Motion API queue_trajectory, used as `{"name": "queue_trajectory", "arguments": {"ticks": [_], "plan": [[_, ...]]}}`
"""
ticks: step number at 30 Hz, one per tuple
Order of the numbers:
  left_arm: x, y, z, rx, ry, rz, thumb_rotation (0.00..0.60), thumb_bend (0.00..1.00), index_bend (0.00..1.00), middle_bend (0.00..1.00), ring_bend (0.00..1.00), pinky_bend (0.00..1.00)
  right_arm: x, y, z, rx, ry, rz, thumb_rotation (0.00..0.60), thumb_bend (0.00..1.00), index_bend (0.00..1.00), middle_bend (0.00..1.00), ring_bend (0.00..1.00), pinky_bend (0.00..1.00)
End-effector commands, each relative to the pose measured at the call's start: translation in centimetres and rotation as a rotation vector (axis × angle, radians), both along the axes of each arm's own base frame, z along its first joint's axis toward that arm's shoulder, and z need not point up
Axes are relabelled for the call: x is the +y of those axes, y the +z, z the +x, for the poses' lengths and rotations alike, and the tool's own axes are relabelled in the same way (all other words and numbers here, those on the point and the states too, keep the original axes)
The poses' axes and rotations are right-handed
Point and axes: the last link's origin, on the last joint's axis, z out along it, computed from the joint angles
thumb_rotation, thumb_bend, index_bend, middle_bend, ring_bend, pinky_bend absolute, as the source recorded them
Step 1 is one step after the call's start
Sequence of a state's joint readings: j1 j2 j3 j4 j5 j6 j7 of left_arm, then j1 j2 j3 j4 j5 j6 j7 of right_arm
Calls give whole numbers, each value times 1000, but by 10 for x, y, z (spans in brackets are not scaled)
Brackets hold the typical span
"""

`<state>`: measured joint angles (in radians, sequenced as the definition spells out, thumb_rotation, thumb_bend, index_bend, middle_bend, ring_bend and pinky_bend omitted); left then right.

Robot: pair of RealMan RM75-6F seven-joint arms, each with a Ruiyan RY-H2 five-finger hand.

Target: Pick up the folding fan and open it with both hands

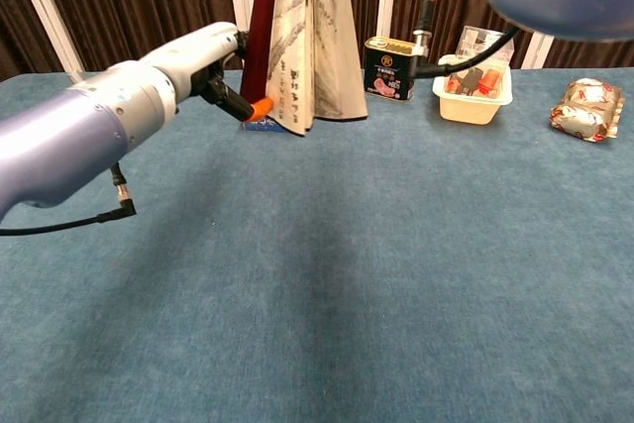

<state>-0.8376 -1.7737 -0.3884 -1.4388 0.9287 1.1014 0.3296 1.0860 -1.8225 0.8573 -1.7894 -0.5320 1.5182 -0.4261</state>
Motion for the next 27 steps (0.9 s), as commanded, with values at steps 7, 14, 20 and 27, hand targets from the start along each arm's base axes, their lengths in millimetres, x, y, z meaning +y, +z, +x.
{"name": "queue_trajectory", "arguments": {"ticks": [7,14,20,27], "plan": [[7,28,-24,39,22,52,600,636,612,27,0,0,-8,9,-26,27,-50,-18,600,776,738,259,16,0],[11,60,-37,56,33,107,600,639,612,27,0,0,-8,18,-53,54,-84,-23,600,776,747,261,16,0],[12,85,-41,64,36,142,600,643,613,28,0,0,-5,31,-70,91,-77,-37,600,776,750,261,16,0],[11,113,-37,65,20,196,600,646,613,28,0,0,-2,49,-89,154,-64,-77,600,776,751,261,16,0]]}}
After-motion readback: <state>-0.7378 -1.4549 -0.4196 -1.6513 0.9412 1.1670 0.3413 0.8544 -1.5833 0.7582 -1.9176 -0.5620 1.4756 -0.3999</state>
